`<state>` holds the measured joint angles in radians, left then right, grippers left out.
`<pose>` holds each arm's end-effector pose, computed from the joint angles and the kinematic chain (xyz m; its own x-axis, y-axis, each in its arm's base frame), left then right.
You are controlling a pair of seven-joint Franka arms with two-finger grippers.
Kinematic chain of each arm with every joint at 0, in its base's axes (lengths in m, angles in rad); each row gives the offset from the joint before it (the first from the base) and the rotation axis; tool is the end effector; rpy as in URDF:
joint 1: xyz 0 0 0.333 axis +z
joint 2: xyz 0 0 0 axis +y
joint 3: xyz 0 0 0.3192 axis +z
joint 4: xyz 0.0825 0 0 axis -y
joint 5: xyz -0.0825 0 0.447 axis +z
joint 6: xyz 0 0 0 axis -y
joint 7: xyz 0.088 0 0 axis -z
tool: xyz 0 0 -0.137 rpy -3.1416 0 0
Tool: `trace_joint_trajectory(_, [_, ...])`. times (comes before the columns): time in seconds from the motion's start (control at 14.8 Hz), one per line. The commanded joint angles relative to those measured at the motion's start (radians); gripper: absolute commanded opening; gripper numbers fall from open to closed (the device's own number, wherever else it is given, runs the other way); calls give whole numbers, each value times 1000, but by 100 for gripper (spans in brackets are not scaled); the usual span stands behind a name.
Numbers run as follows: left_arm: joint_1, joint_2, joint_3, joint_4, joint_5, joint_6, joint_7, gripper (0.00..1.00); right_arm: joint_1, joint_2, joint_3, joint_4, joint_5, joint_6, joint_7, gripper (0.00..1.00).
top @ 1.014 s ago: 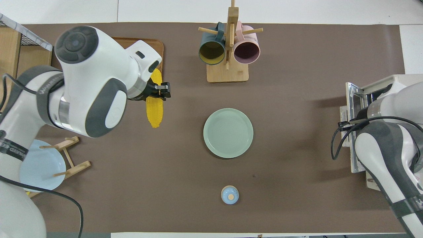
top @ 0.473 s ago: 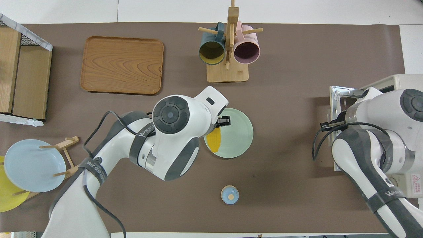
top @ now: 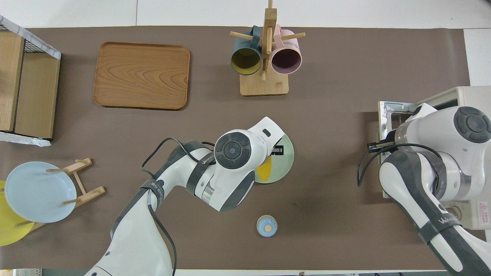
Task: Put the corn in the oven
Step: 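Carry the corn to the green plate while the right gripper opens the oven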
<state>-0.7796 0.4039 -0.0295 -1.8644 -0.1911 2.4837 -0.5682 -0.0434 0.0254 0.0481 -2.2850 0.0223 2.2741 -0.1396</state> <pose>0.4902 -0.5168 0.2555 0.9925 -0.0876 0.0850 -0.1058 -0.9649 0.2405 0.5594 0.0038 0.2696 0.9910 0.1295 -0.0336 0.1288 -0.9914 -0.0226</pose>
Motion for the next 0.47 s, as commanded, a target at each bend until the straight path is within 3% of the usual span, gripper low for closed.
trace_joint_trajectory(0.0, [-15, -17, 19, -28, -13, 9, 8, 11, -29, 4, -31, -39, -44, 41, -3, 0])
trace_joint_trajectory(0.07, [-15, -19, 19, -35, -13, 9, 8, 49, -27, 1, -30, -53, -44, 47, 0, 0])
trace_joint_trajectory(0.14, [-15, -19, 19, -36, -13, 8, 7, 99, -27, 1, -30, -54, -44, 57, 6, 0])
trace_joint_trajectory(0.41, [-14, -25, 20, -35, -13, -14, 8, 100, -30, 30, -31, -80, -44, 107, 6, 0])
